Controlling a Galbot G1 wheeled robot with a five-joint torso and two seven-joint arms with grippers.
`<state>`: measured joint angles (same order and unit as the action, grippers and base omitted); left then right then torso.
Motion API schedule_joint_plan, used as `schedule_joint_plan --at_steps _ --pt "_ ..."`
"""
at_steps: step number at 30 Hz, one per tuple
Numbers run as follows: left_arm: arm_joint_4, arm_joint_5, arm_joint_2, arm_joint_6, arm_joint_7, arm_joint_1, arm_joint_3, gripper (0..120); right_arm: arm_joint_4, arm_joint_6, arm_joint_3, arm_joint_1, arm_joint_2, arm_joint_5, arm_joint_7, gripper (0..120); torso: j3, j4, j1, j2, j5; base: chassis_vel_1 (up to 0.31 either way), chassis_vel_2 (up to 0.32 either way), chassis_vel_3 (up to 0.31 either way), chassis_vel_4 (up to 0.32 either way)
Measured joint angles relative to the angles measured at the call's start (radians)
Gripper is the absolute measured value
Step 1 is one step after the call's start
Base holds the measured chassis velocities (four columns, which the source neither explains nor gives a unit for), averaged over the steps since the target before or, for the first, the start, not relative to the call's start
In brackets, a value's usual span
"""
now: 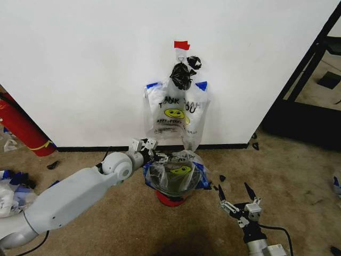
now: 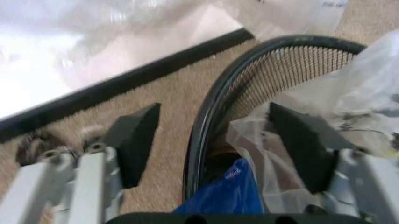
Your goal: Pick up the garbage bag from the wall and place it over the trash bin.
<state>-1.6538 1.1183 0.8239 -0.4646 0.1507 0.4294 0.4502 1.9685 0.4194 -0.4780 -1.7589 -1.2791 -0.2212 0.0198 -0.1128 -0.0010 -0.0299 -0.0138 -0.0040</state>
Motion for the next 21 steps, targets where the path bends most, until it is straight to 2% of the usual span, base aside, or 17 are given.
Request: schedule_joint_plan --at_steps 1,7,8,12,15,16,18,21 --pt "0.0 0.0 0.0 0.0 0.0 0.0 0.0 71 0.0 0.0 0.0 0.0 0.0 0.0 0.0 100 0.0 0.0 0.0 0.0 0.0 0.0 0.0 0.0 0.0" --pt "0.011 0.061 0.006 -0.032 0.019 0.005 -0.017 42 0.0 -0.003 0.003 0.005 -0.002 0.001 0.002 100 0.0 0.0 0.0 0.0 -0.0001 0.0 0.0 0.0 0.0" --pt "0.011 0.061 0.006 -0.032 0.019 0.005 -0.017 42 0.0 -0.003 0.003 0.005 -0.002 0.001 0.002 100 0.0 0.0 0.0 0.0 -0.0001 0.0 0.0 0.0 0.0" --pt "0.008 0.073 0.007 -0.033 0.034 0.015 -0.029 29 0.0 -0.003 0.005 0.004 -0.004 0.003 0.003 100 0.0 -0.0001 0.0 0.0 0.0 0.0 0.0 0.0 0.0" --pt "-0.003 0.081 0.005 -0.033 0.047 0.031 -0.041 14 0.0 -0.004 0.006 0.004 -0.005 0.004 0.006 100 0.0 0.0 0.0 0.0 -0.0001 0.0 0.0 0.0 0.0" --pt "-0.003 0.081 0.005 -0.033 0.047 0.031 -0.041 14 0.0 -0.004 0.006 0.004 -0.005 0.004 0.006 100 0.0 0.0 0.0 0.0 -0.0001 0.0 0.0 0.0 0.0" --pt "-0.013 0.089 0.003 -0.031 0.055 0.042 -0.052 6 0.0 -0.005 0.006 0.004 -0.006 0.004 0.009 100 0.0 0.0 0.0 0.0 0.0 0.0 0.0 0.0 0.0" --pt "-0.035 0.098 0.0 -0.031 0.08 0.065 -0.072 3 0.001 -0.007 0.006 0.005 -0.006 0.004 0.014 100 0.0 -0.0001 0.0 0.0 -0.0001 0.0 0.0 0.0 0.0"
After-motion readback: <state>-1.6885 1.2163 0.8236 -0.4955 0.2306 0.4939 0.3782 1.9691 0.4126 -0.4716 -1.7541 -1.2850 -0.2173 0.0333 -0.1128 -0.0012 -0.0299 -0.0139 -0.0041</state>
